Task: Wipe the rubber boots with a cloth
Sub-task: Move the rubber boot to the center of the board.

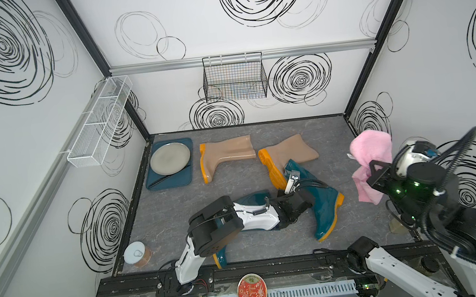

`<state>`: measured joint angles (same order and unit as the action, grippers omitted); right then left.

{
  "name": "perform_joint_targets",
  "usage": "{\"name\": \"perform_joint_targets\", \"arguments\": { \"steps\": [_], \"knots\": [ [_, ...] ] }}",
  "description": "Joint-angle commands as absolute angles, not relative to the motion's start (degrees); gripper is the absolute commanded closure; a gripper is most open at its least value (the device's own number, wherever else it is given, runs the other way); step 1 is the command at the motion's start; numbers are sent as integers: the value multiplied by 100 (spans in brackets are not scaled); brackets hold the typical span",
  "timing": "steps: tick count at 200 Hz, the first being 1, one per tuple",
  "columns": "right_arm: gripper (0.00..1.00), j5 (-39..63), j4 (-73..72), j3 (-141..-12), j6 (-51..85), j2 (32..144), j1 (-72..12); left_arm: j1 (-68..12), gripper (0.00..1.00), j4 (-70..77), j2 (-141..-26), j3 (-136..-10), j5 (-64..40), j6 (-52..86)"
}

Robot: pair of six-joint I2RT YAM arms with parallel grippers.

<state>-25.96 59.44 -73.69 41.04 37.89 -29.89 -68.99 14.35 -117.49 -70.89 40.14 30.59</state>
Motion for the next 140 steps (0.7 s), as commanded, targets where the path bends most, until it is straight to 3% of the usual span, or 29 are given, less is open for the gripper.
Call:
{"name": "perform_joint_targets", "arguments": {
  "steps": [1, 49, 89, 140],
  "knots": [
    [100, -2042, 5304, -6681, 4256, 3908, -3015, -7163, 100, 1640, -11356, -6822, 3945, 3648],
    [100, -1209, 4625, -5294, 4389, 3877, -2525, -7102, 100, 2113, -10997, -6386, 4067, 2963],
    [100, -579, 4679, -5493, 3985, 3770, -1599, -6687, 100, 2097, -11452, -6407, 3374, 3300],
    [100, -694, 4803, -5376, 3904, 3660, -1552, -6205, 100, 2063, -11979, -6686, 3318, 3385]
  ]
}}
